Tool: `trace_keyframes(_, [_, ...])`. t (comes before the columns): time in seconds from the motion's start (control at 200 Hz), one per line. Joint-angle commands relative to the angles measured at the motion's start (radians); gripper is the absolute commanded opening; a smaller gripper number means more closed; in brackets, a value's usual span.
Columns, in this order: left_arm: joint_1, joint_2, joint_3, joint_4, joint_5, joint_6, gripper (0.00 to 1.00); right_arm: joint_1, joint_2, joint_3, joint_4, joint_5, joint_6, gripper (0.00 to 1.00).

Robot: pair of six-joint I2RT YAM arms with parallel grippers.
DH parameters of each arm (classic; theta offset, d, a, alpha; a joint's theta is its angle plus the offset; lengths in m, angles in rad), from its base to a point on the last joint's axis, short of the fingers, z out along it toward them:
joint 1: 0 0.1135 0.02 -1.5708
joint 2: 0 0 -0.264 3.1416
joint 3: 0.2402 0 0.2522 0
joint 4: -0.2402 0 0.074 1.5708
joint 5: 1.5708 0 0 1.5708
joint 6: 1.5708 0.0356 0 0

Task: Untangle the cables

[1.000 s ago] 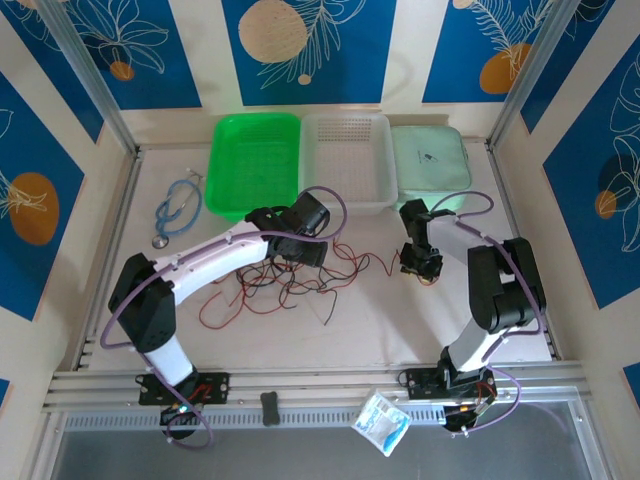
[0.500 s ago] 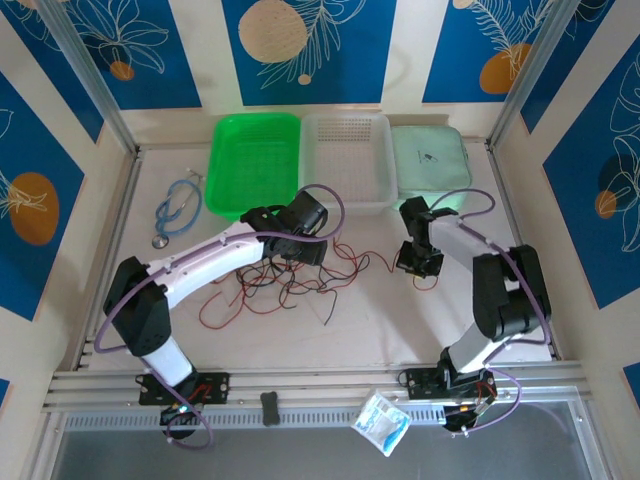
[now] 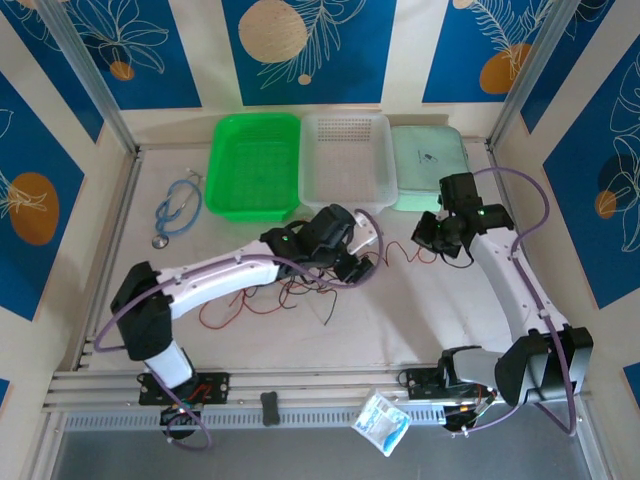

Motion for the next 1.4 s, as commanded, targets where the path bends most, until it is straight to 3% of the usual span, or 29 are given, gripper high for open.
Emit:
trace_keyframes(0.0, [0.009,0.128,0.019,0.131,0.048,0.135,0.69,-0.029,-0.032,0.002,-0.02,-0.113,-0.005,0.0])
trace_keyframes(0.3, [0.009,0.274,0.1,0.224,0.198,0.084,0.72,-0.115,-0.131,0.071,-0.031,-0.219,0.041,0.0])
trace_keyframes(0.405, [0.009,0.33,0.161,0.211,0.196,0.061,0.73,-0.132,-0.153,0.096,-0.046,-0.244,0.045,0.0])
trace_keyframes(0.53, [0.013,0.403,0.247,0.184,0.104,0.029,0.73,-0.146,-0.173,0.12,-0.061,-0.267,0.048,0.0])
trace_keyframes(0.69, [0.035,0.476,0.328,0.122,-0.014,-0.003,0.64,-0.176,-0.202,0.163,-0.087,-0.288,0.045,0.0])
trace_keyframes(1.13, [0.097,0.527,0.334,0.129,-0.113,-0.059,0.27,-0.27,-0.247,0.378,-0.176,-0.345,0.036,0.0])
trace_keyframes(1.396, [0.149,0.559,0.336,0.106,-0.152,-0.132,0.17,-0.312,-0.231,0.549,-0.226,-0.37,0.026,0.0])
